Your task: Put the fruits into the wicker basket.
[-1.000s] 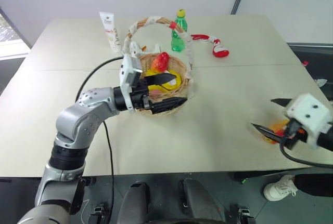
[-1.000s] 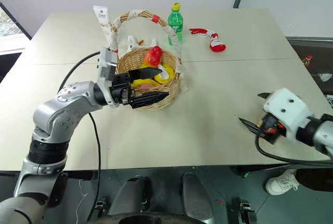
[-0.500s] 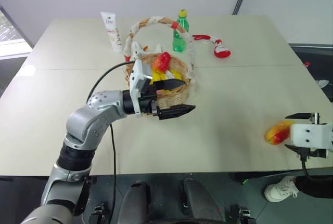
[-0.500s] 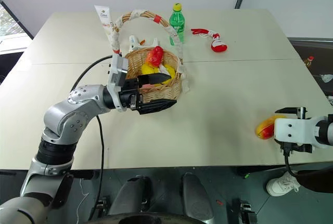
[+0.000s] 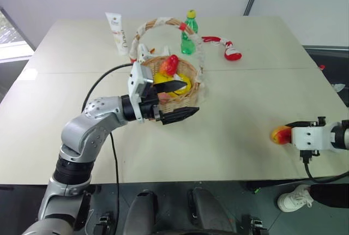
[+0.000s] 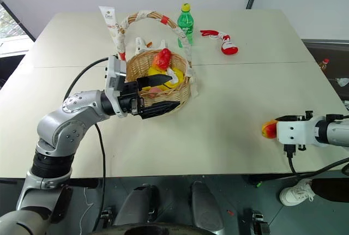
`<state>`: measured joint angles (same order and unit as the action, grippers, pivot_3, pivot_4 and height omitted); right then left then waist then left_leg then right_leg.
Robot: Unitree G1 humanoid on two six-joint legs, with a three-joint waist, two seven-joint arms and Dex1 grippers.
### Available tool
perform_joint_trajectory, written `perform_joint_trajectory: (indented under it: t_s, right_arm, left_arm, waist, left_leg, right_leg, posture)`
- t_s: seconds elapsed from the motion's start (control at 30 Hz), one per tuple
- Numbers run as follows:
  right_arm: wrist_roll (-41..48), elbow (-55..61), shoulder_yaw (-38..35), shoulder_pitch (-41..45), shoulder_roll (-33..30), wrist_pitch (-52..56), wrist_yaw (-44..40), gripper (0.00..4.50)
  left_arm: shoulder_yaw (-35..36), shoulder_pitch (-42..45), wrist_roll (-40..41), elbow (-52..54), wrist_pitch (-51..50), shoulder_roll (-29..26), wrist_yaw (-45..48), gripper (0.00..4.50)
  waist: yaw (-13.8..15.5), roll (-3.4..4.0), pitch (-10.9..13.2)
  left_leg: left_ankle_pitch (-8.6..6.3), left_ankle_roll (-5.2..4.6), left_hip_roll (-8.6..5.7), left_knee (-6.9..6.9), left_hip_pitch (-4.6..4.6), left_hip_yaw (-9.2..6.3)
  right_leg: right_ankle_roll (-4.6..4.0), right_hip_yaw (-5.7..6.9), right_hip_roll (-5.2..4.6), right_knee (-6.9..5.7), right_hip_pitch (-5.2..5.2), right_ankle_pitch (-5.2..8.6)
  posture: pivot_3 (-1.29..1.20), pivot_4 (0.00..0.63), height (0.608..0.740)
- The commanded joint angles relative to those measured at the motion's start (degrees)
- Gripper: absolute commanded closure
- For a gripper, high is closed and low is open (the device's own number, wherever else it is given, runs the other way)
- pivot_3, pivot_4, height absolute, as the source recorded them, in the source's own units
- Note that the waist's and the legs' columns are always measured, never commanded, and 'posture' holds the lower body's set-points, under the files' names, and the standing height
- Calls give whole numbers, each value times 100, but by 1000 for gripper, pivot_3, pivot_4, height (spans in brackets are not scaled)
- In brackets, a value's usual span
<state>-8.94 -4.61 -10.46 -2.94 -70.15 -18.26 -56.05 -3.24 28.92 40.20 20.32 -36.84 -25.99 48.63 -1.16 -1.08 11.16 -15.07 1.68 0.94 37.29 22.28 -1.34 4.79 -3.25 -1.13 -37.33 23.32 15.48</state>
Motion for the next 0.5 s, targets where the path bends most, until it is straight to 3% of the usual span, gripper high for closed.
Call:
perform_joint_trajectory:
  t_s: [0.03, 0.13, 0.27, 0.37, 0.5]
  right_arm:
    - [796, 1059, -406, 206, 194, 708, -35, 2657]
    - [1906, 2346, -347, 660, 542, 1923, -7, 2657]
    - [2887, 3494, 515, 2128, 1533, 3341, 535, 2657]
    - [2980, 3623, 1375, 3295, 2632, 3941, 986, 2657]
    - [2309, 2993, 2265, 4265, 3851, 4168, 1629, 2657]
  left_arm:
    - [369, -105, 98, 92, 123, -276, 174, 0]
    - [863, -265, 181, -131, 133, -651, 338, 0]
    - [1356, -587, 88, -417, 201, -1315, 672, 0]
    - [1614, -759, -43, -599, 315, -1652, 756, 0]
    - [1743, -891, -59, -503, 358, -1732, 642, 0]
  waist:
    - [-11, 0, 0]
    - [-41, 2, 1]
    - [-133, -7, 4]
    - [-131, -5, 6]
    - [-74, -6, 6]
  left_leg:
    - [0, 0, 0, 0, 0, 0]
    - [0, 0, 2, 0, -2, -12]
    - [0, 1, 9, 2, -3, -32]
    - [0, 1, 13, 1, -3, -31]
    - [1, 2, 13, -2, 16, -38]
  right_leg:
    - [0, 0, 0, 0, 0, 0]
    - [0, -2, 2, -4, 1, 0]
    - [-1, 7, 6, -14, 1, 0]
    - [-3, 10, 3, -14, 2, 0]
    - [-5, 24, -10, -17, 19, 0]
  posture:
    - [0, 150, 740]
    - [0, 150, 740]
    - [0, 150, 740]
    - [0, 150, 740]
    - [0, 150, 740]
